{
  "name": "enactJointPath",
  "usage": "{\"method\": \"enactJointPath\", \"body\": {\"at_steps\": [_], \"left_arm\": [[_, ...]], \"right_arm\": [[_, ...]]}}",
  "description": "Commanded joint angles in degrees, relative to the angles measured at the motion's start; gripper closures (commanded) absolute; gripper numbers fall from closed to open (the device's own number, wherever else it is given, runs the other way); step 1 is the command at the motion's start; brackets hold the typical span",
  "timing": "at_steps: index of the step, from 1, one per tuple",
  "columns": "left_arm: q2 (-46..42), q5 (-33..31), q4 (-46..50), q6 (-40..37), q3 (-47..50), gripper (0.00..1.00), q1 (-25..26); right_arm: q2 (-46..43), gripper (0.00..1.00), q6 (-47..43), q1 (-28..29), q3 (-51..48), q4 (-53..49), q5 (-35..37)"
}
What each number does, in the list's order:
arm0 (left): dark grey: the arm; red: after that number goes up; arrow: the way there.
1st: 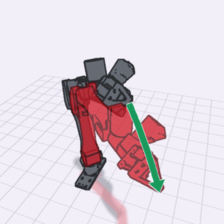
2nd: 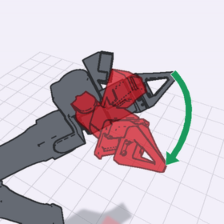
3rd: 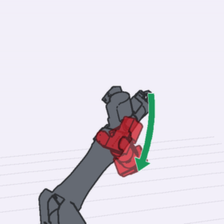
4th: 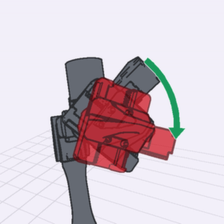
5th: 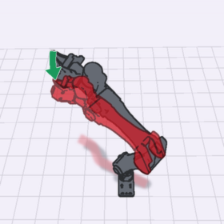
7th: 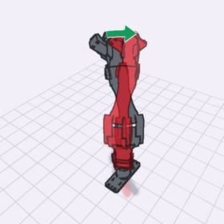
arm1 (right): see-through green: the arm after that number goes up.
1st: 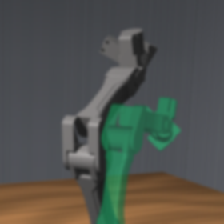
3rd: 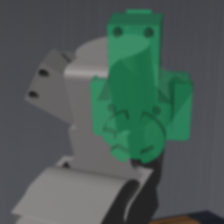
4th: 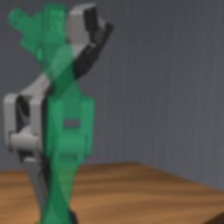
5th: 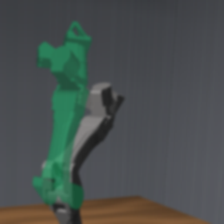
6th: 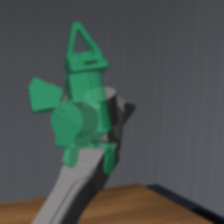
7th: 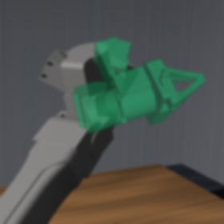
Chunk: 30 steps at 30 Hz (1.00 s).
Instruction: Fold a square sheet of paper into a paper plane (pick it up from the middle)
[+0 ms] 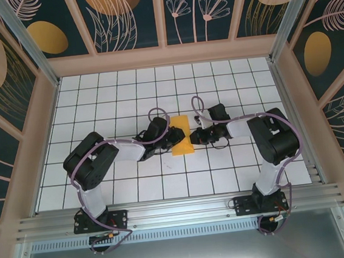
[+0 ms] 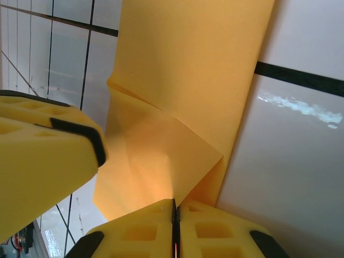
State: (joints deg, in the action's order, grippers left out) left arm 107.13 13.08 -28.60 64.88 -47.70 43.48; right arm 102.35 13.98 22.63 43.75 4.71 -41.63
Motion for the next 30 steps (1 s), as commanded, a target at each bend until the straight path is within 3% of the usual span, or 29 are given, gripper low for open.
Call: {"method": "enactJointPath", "body": {"at_steps": [1, 12, 19, 25, 30], "left_arm": [[2.3, -0.2, -1.8, 1.0, -0.3, 0.82, 0.2], [4.0, -1.5, -2.3, 1.5, 0.7, 0.82, 0.2], [4.1, -1.6, -2.7, 1.8, 0.8, 0.82, 0.2], [4.3, -1.7, -3.0, 2.1, 0.8, 0.82, 0.2], [4.2, -1.6, -3.1, 2.1, 0.6, 0.82, 0.2]], "right_arm": [[0.5, 0.86, 0.2, -0.5, -0.8, -0.4, 1.5], [-2.0, 0.78, 0.3, -0.7, -0.5, -2.4, 4.4], [-10.8, 0.68, 1.1, -0.6, -2.2, -4.1, 6.9], [-12.8, 0.8, 0.7, 2.1, -4.3, -2.6, 0.4], [-10.7, 0.86, 0.5, 5.7, -3.6, -2.7, 1.2]]}}
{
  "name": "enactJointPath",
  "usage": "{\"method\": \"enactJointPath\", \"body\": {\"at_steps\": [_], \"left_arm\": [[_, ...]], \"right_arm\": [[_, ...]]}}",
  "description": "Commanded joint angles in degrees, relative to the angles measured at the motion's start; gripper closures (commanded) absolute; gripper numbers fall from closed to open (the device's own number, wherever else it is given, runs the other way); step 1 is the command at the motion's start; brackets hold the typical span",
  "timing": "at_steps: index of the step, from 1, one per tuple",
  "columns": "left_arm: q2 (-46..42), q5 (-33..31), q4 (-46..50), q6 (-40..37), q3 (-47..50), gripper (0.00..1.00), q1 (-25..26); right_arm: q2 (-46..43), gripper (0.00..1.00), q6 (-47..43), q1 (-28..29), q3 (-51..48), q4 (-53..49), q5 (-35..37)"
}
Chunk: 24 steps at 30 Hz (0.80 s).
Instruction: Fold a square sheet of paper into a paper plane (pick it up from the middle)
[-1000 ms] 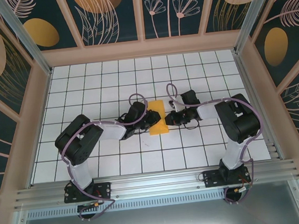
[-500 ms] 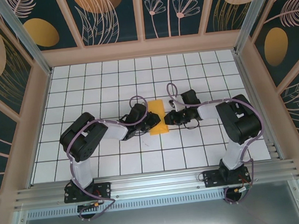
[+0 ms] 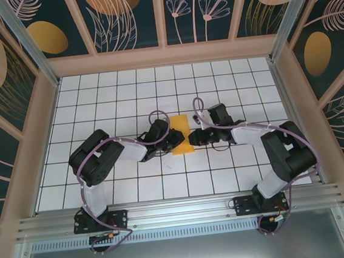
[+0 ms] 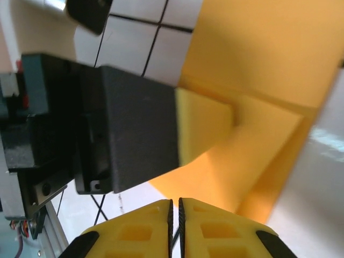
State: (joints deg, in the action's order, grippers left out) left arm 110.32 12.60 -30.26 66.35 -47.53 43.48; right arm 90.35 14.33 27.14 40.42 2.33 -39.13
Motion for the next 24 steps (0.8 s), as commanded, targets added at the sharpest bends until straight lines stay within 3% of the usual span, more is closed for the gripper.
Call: {"method": "enactJointPath", "body": {"at_steps": [1, 24], "left_arm": [[1.1, -1.1, -1.4, 0.6, 0.4, 0.82, 0.2], [0.8, -1.4, -0.1, 0.1, 0.2, 0.82, 0.2]], "right_arm": [[1.7, 0.86, 0.3, 1.5, -0.2, 0.1, -1.1], [7.7, 0.86, -1.0, 0.5, 0.9, -2.4, 5.0]]}}
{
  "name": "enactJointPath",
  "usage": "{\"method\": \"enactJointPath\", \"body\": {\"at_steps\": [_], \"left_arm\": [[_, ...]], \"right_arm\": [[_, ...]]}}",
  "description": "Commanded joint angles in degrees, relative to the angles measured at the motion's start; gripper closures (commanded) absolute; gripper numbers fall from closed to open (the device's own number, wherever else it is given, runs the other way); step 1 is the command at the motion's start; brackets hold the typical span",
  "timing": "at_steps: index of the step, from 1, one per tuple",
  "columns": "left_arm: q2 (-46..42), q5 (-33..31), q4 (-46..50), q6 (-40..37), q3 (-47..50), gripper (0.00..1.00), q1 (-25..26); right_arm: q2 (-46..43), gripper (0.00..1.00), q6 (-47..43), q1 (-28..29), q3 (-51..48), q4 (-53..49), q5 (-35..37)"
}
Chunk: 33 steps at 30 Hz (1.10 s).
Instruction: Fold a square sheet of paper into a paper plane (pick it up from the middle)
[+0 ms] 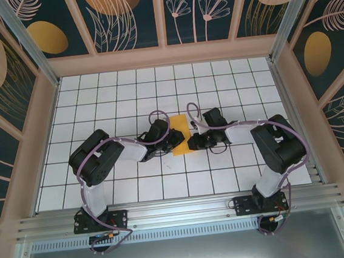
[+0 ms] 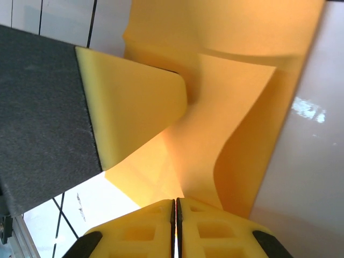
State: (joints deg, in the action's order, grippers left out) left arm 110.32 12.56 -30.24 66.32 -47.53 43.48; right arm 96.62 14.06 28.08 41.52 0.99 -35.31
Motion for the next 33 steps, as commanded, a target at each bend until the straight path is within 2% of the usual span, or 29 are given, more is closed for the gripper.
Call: {"method": "enactJointPath", "body": {"at_steps": [1, 13, 25, 33], "left_arm": [[0.9, -1.3, -0.1, 0.1, 0.2, 0.82, 0.2], [0.6, -1.8, 1.3, -0.7, -0.4, 0.82, 0.2], [0.5, -3.4, 3.0, -0.3, -0.3, 0.85, 0.2], [0.8, -3.9, 4.4, -0.6, -0.7, 0.86, 0.2]], "right_arm": [[1.7, 0.86, -0.9, -0.4, -0.3, -1.0, 1.2], [4.1, 0.87, 0.1, -2.3, -3.0, 0.4, 1.8], [1.2, 0.87, -0.8, -3.4, -4.4, -3.2, 1.1], [-1.7, 0.87, -0.1, -3.5, -5.3, -6.1, 3.8]]}}
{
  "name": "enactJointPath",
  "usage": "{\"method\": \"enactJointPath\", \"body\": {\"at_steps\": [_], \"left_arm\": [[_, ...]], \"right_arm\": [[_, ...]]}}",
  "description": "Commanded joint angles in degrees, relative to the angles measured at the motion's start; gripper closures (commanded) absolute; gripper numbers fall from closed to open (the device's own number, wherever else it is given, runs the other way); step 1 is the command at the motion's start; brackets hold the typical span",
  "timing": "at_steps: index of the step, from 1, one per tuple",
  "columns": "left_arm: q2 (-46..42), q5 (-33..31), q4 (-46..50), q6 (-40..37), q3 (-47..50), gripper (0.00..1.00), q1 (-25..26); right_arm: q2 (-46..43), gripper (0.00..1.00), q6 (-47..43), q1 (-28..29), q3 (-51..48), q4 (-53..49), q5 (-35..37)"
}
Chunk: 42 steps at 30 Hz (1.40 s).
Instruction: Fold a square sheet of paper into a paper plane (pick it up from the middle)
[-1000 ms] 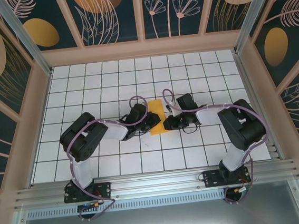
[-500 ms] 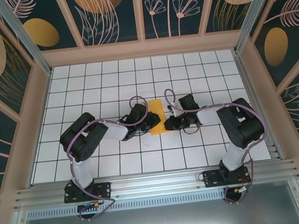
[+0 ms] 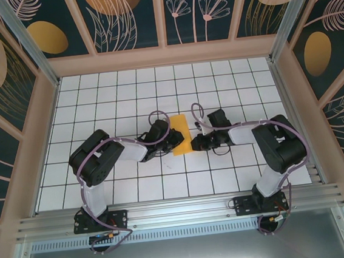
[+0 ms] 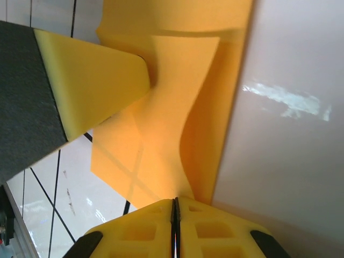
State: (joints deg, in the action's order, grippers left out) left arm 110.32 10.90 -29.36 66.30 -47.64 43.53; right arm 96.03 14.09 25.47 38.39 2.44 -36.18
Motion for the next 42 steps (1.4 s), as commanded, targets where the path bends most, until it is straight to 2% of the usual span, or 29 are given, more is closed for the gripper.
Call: {"method": "enactJointPath", "body": {"at_steps": [1, 7, 13, 18, 24, 31, 42], "left_arm": [[0.7, -2.2, 3.5, -0.6, -0.6, 0.86, 0.2], [1.0, -1.8, 3.6, -1.0, -1.2, 0.86, 0.2], [1.1, -1.5, 3.8, -1.3, -1.6, 0.86, 0.1], [1.3, -1.2, 3.6, -1.3, -1.8, 0.87, 0.2], [1.3, -1.1, 3.3, -1.3, -1.7, 0.87, 0.2], [1.3, -1.0, 3.5, -1.5, -1.8, 0.86, 0.2], [1.0, -0.9, 3.3, -2.1, -2.3, 0.85, 0.2]], "right_arm": [[-1.5, 0.87, 0.0, -0.9, -2.4, -7.8, 5.2], [-4.9, 0.87, 0.9, -1.0, -1.7, -9.4, 6.7], [-9.3, 0.88, 2.2, -0.3, 1.8, -8.4, 0.9], [-5.9, 0.89, 2.7, 2.8, 3.7, -5.9, -3.6], [0.0, 0.89, 2.1, 4.1, 6.1, -6.2, -1.9], [4.1, 0.9, 1.5, -0.8, 4.4, -6.0, -1.1], [6.7, 0.92, 3.8, -4.8, -0.7, -5.5, -3.4]]}}
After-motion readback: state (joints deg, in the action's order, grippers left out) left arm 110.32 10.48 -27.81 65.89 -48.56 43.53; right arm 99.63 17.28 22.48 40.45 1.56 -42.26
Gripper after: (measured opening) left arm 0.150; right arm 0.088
